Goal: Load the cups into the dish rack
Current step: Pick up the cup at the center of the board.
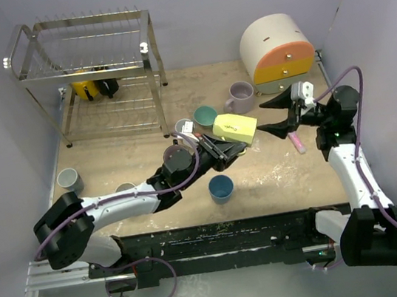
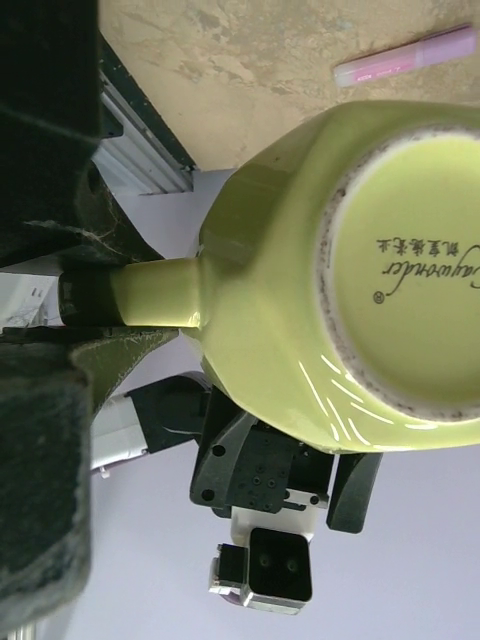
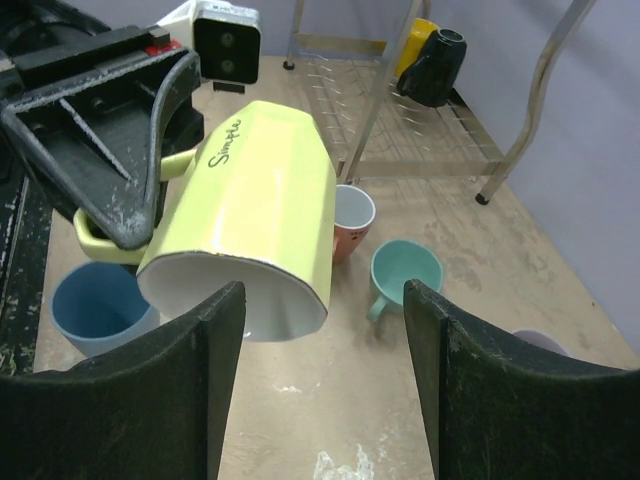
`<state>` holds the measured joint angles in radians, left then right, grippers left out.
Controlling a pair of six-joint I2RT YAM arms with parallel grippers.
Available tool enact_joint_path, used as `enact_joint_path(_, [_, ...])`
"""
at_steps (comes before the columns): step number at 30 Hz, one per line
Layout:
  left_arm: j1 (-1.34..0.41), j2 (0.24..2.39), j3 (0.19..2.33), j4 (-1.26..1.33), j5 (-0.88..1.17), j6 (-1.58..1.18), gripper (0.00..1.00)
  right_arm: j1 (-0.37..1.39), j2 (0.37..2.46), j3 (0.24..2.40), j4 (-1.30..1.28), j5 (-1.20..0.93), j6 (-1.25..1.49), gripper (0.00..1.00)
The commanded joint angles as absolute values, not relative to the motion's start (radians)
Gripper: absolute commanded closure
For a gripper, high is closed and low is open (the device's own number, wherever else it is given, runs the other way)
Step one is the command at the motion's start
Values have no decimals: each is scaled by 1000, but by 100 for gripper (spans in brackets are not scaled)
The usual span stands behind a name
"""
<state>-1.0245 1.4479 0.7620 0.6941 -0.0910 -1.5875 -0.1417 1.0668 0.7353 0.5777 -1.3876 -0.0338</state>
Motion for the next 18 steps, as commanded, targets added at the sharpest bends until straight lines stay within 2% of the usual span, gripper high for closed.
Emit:
enact_joint_path(1, [-1009, 1340, 740, 875, -120, -1489, 100, -137, 1060, 819, 328, -1449, -270, 33])
enact_joint_path(13, [-970, 1218, 613, 887, -129, -1282, 100, -140, 1066, 824, 296, -1456, -312, 32])
enact_joint_path(18, [-962, 1159, 570, 898, -115, -1110, 100, -140, 1071, 825, 293, -1453, -317, 32])
